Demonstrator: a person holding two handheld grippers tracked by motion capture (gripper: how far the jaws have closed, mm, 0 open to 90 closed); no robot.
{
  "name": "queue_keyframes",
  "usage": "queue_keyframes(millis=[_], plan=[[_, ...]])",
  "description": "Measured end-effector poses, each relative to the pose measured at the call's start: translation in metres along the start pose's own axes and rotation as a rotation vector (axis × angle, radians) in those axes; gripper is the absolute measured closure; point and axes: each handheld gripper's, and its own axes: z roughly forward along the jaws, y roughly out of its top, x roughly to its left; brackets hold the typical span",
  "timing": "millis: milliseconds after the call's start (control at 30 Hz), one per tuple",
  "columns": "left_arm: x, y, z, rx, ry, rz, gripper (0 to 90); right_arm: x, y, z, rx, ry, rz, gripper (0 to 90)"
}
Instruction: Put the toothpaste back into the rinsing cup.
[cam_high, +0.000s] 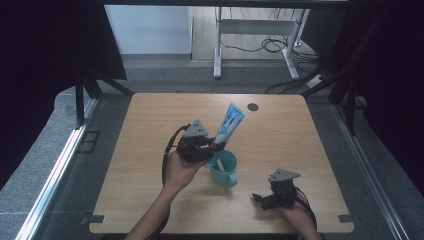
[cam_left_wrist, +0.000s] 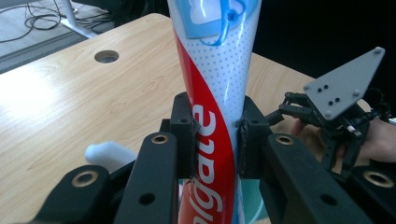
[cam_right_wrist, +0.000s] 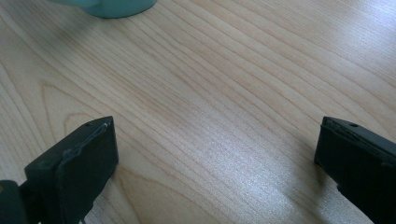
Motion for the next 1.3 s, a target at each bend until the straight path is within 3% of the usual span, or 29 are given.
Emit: queue_keyframes(millis=[500, 1300], plan=[[-0.005, 0.0, 0.025, -0.02, 0.021, 0.01, 73.2, 0.0, 0.0, 0.0, -0.002, -0.002, -0.002, 0.0], [-0.008, -0.028, 0.045, -0.011, 0.029, -0.015, 72.9, 0.0, 0.0, 0.0, -0.002, -0.001, -0.001, 0.0]])
